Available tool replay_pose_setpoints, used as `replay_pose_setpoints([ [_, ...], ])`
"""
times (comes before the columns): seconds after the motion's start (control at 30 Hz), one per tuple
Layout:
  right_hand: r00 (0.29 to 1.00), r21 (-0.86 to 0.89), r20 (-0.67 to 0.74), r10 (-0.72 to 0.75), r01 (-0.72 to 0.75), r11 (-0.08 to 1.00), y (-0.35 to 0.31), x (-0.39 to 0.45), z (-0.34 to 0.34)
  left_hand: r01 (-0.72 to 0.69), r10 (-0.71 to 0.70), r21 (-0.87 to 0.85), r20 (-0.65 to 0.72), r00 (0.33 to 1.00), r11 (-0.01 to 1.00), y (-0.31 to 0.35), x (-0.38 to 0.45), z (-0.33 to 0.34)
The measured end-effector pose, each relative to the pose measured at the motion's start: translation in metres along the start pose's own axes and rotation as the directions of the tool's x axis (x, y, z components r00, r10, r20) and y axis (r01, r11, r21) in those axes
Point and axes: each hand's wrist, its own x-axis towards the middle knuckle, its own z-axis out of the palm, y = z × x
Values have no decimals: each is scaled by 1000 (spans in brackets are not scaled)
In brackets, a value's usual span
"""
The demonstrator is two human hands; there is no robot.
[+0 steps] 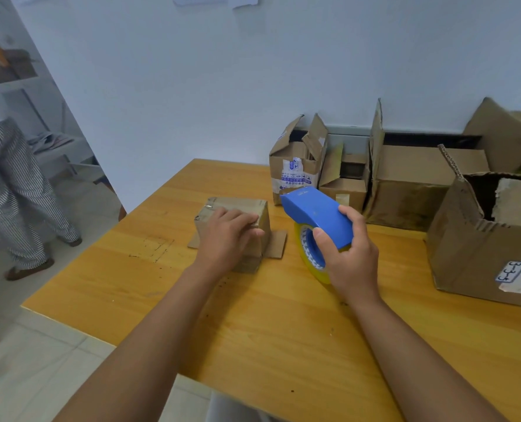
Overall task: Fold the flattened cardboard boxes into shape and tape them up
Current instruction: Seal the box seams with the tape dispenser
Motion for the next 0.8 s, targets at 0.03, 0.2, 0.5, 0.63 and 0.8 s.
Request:
replay_pose_setpoints([
  [0.03,1000,0,0,0,0,1000,0,0,0,-11,11,1,32,999,1000,-2,0,-2],
  [0.2,1000,1,4,7,-7,1000,2,0,0,-8,9,-15,57,998,1000,-2,-4,-5],
  [0.5,1000,6,7,5,-5,1000,1,0,-1,0,0,-1,158,987,1000,-9,-5,-4],
  [0.63,1000,11,10,-2,2,1000,1,0,0,4,-2,-10,194,981,1000,-13,-6,-4],
  [0.8,1000,15,3,2,-2,1000,2,0,0,46,-41,-47,88,995,998,-8,-7,2],
])
